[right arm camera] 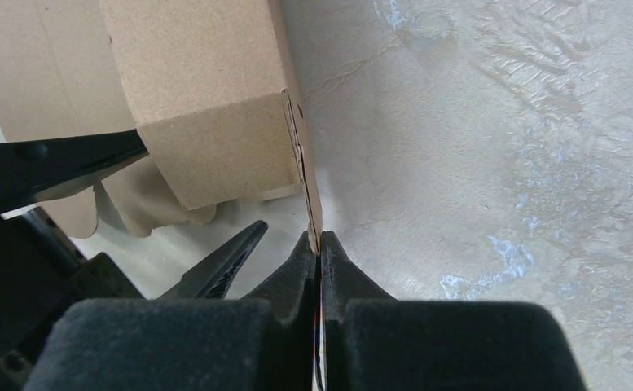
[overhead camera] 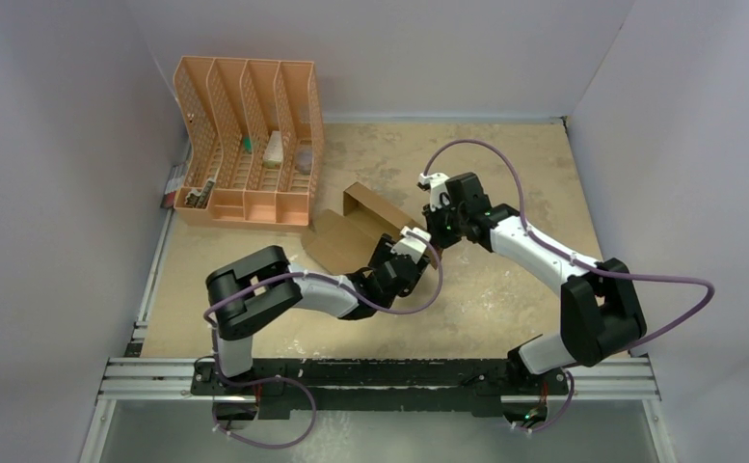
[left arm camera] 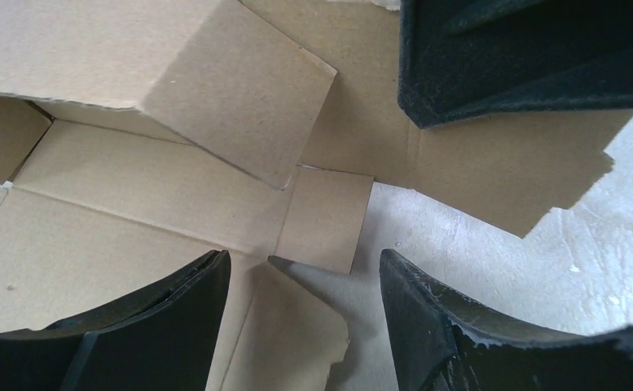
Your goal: Fold the paper box
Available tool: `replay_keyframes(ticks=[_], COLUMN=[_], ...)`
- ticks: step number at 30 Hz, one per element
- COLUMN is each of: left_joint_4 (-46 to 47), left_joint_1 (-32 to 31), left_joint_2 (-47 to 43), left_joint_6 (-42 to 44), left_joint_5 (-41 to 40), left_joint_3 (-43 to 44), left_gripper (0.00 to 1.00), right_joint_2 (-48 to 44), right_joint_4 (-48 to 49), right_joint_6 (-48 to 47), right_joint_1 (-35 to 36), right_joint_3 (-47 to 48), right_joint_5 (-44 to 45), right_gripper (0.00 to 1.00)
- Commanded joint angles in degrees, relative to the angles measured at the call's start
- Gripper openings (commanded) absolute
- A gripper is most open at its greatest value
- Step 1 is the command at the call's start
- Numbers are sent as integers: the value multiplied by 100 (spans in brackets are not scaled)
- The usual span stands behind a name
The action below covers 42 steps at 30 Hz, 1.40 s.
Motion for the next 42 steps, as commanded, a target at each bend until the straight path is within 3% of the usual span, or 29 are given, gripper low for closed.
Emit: replay_keyframes(ticks=[1, 6, 18, 31, 42], left_joint_4=[333, 327, 332, 80, 90], left_joint_1=[-15, -15, 86, 898, 974], left_joint_2=[243, 354, 29, -191, -435], left_joint_6=[383, 488, -25, -1468, -2134], left_joint_5=[-236, -463, -1036, 69, 785], left_joint_3=[345, 420, 288, 4, -207], left_gripper=[68, 67, 54, 53, 55], right_joint_2=[-220, -224, -195, -118, 11], right_joint_4=[35, 7, -59, 27, 1078], right_joint_6=[83, 63, -75, -257, 667], right_joint_1=[50, 83, 250, 505, 742], right_joint_3=[-5, 16, 13, -35, -345], right_joint_5=[-53, -60, 32, 438, 1539], right_gripper=[0, 0, 0, 0, 0])
